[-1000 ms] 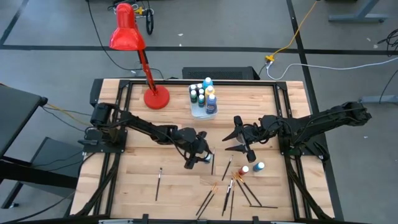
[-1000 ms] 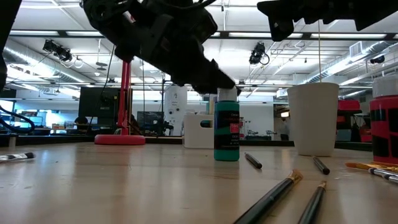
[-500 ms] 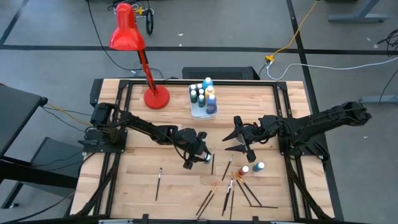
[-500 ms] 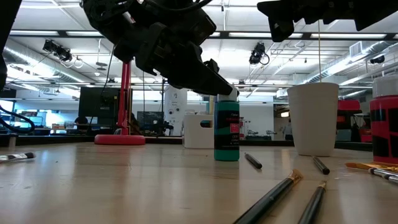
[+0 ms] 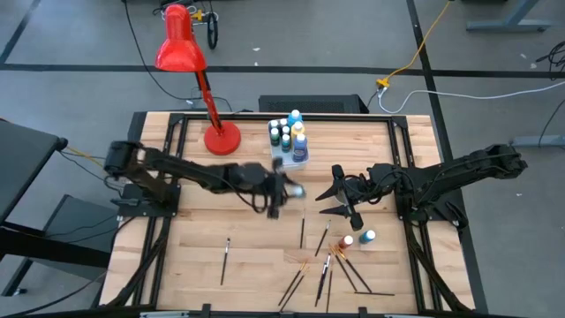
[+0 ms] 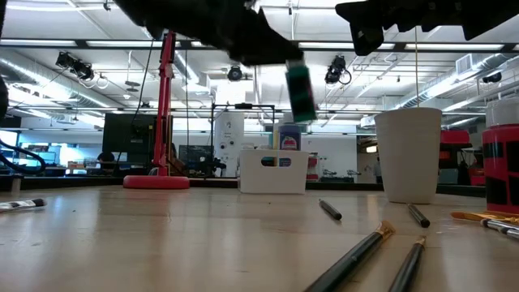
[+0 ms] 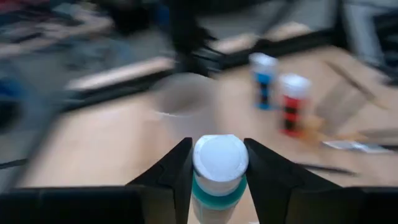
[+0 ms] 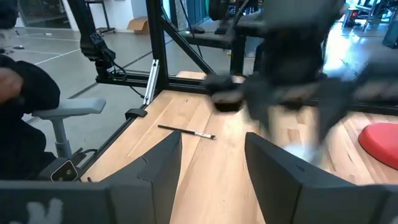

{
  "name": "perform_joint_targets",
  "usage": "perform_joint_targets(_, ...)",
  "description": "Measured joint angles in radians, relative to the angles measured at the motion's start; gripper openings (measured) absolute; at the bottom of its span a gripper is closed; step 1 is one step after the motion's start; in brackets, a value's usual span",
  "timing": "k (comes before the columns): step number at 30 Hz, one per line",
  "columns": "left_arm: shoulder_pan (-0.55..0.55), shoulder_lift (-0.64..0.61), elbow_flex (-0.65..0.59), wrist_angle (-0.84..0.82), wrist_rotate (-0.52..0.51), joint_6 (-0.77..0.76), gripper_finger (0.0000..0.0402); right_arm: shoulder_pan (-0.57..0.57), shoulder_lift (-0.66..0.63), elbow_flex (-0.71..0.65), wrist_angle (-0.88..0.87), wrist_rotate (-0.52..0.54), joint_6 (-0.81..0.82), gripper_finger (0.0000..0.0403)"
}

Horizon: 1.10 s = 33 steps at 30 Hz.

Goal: Pick & Place Paint Supplies
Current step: Put the small light green paint bottle into the white bin

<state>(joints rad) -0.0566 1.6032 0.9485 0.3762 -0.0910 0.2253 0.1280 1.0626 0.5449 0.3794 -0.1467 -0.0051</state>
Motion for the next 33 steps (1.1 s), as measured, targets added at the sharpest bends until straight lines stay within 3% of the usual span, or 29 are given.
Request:
perform_joint_targets(5,0.065,-0.15,0.0,-0.129,-0.232,0.005,0.0136,0.0,0.0,0.0,-0.001,0.0,0.0,0.0178)
perform_joint_targets(8,0.138,-0.192,0.001,-0.191,-0.295,-0.039,0.0131,0.0,0.0,0.0,-0.001,0.0,0.0,0.0178)
perform_joint_targets(16,0.358,-0.134,-0.032,-0.242,-0.092,-0.204,0.0138,0.0,0.0,0.0,0.0,0.0,0.0,0.0178)
perform_joint_targets(25,0.429,0.076,-0.064,-0.071,-0.083,-0.182,0.014,0.0,0.0,0.0,-0.007,0.001,0.0,0.0178)
perform_joint_targets(33,0.444,0.135,-0.062,0.001,-0.115,-0.168,0.0134,0.0,0.0,0.0,-0.009,0.001,0.0,0.0178)
